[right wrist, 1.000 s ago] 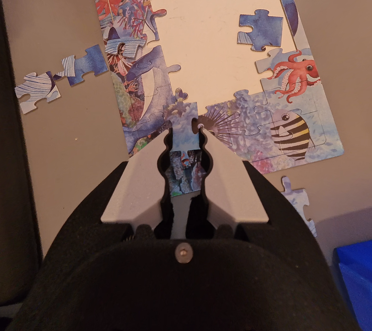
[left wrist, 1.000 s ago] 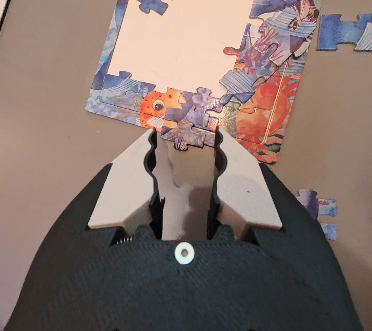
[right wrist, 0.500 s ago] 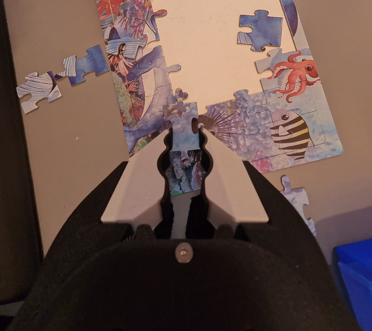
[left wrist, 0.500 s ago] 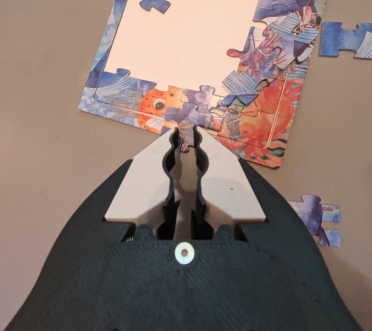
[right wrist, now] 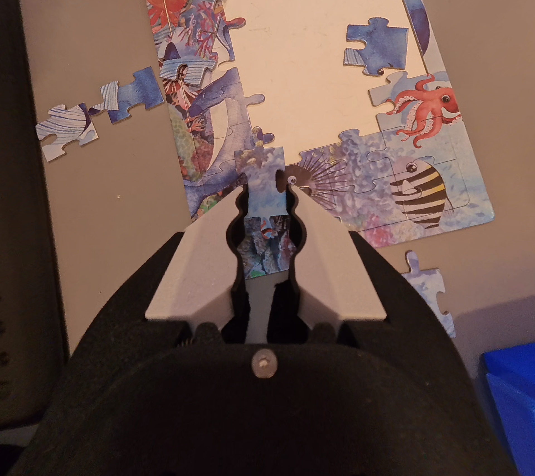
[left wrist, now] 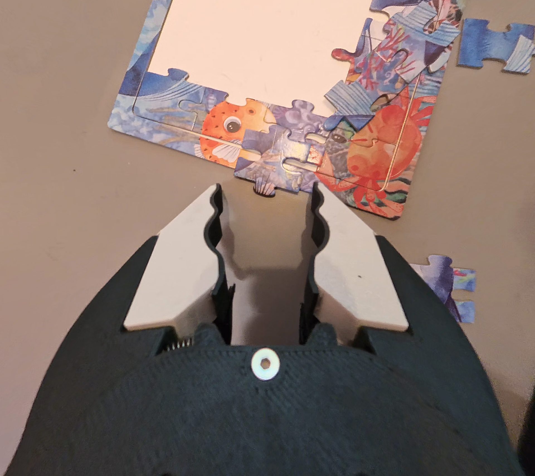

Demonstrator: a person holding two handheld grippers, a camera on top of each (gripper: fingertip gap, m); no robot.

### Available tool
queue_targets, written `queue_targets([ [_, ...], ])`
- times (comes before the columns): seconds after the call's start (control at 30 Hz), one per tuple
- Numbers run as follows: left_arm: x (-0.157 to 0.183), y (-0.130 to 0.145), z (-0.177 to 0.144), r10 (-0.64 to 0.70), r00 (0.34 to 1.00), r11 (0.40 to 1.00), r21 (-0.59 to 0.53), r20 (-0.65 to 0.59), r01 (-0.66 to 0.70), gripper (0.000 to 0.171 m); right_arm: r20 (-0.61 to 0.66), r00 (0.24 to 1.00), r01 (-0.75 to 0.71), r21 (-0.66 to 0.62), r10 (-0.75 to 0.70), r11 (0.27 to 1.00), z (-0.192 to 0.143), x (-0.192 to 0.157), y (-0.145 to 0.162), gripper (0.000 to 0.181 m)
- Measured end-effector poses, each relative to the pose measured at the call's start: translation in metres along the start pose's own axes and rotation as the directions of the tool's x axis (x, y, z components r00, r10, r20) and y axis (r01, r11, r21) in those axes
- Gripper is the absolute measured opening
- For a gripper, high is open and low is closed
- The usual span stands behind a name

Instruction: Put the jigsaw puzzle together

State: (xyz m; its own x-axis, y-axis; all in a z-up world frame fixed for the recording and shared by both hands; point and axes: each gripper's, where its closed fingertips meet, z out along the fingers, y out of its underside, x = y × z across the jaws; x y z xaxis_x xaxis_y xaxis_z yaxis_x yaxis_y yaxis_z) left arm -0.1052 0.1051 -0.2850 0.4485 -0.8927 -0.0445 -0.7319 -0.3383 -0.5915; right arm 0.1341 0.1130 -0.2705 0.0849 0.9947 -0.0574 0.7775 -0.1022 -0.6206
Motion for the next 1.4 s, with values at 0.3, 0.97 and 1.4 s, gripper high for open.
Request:
queue_targets([
  [0.3, -0.003, -0.012, 0.011, -0.032, 0.999, 0.997, 0.062, -0.042, 0.035, 0.048, -0.003, 1.000, 0.004, 0.005, -0.004, 1.000, -0.001, 0.000, -0.002, 0.024],
  [0.97, -0.013, -0.010, 0.007, -0.017, 1.000, 0.998, 0.053, 0.025, 0.016, 0.031, 0.196, 0.980, 0.044, -0.041, -0.036, 0.998, -0.006, -0.040, 0.009, 0.025],
  [1.4, -0.017, -0.074, -0.013, 0.025, 0.987, 0.969, 0.240, 0.161, -0.064, 0.031, 0.120, 0.981, -0.174, 0.220, 0.151, 0.960, -0.012, -0.009, -0.048, 0.041],
])
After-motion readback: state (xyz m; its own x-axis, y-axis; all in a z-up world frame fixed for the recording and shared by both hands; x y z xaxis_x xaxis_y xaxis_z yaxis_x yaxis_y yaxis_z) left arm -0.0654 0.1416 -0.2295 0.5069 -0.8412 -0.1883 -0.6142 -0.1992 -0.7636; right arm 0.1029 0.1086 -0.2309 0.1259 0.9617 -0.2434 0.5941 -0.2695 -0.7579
